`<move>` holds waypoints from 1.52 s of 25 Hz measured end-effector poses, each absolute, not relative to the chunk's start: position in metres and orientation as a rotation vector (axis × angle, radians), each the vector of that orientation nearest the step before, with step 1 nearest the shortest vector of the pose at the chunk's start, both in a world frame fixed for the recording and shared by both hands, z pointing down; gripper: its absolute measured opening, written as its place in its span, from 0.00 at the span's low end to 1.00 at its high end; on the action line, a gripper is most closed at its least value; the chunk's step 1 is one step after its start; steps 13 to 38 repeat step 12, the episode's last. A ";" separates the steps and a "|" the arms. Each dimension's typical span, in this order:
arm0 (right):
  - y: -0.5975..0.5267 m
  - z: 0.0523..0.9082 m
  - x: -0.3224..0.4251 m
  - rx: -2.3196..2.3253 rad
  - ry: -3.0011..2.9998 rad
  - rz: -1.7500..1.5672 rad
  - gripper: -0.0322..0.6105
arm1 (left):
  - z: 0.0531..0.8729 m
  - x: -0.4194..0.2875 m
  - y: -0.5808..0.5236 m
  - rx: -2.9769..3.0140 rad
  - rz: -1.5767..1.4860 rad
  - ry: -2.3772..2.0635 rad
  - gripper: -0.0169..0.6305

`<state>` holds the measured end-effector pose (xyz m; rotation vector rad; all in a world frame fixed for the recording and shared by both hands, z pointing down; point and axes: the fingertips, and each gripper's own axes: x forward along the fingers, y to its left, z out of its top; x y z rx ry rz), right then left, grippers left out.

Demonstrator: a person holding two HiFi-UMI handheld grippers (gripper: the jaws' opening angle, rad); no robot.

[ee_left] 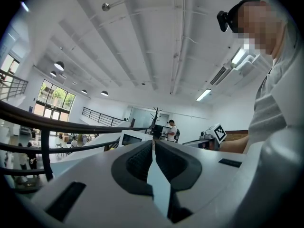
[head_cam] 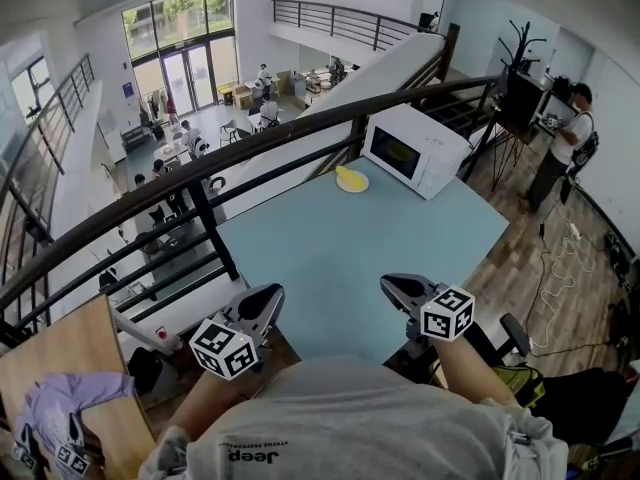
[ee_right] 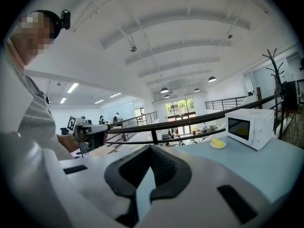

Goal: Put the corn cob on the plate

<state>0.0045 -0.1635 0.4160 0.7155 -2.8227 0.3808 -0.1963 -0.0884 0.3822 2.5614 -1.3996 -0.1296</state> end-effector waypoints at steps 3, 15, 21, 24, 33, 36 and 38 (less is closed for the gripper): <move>-0.164 0.417 0.004 0.705 -2.821 0.385 0.07 | 0.382 -0.197 -0.089 2.556 -0.131 -1.407 0.08; -0.169 0.422 0.005 0.691 -2.826 0.385 0.07 | 0.385 -0.196 -0.093 2.553 -0.126 -1.416 0.08; -0.169 0.422 0.005 0.691 -2.826 0.385 0.07 | 0.385 -0.196 -0.093 2.553 -0.126 -1.416 0.08; -0.169 0.422 0.005 0.691 -2.826 0.385 0.07 | 0.385 -0.196 -0.093 2.553 -0.126 -1.416 0.08; -0.169 0.422 0.005 0.691 -2.826 0.385 0.07 | 0.385 -0.196 -0.093 2.553 -0.126 -1.416 0.08; -0.169 0.422 0.005 0.691 -2.826 0.385 0.07 | 0.385 -0.196 -0.093 2.553 -0.126 -1.416 0.08; -0.169 0.422 0.005 0.691 -2.826 0.385 0.07 | 0.385 -0.196 -0.093 2.553 -0.126 -1.416 0.08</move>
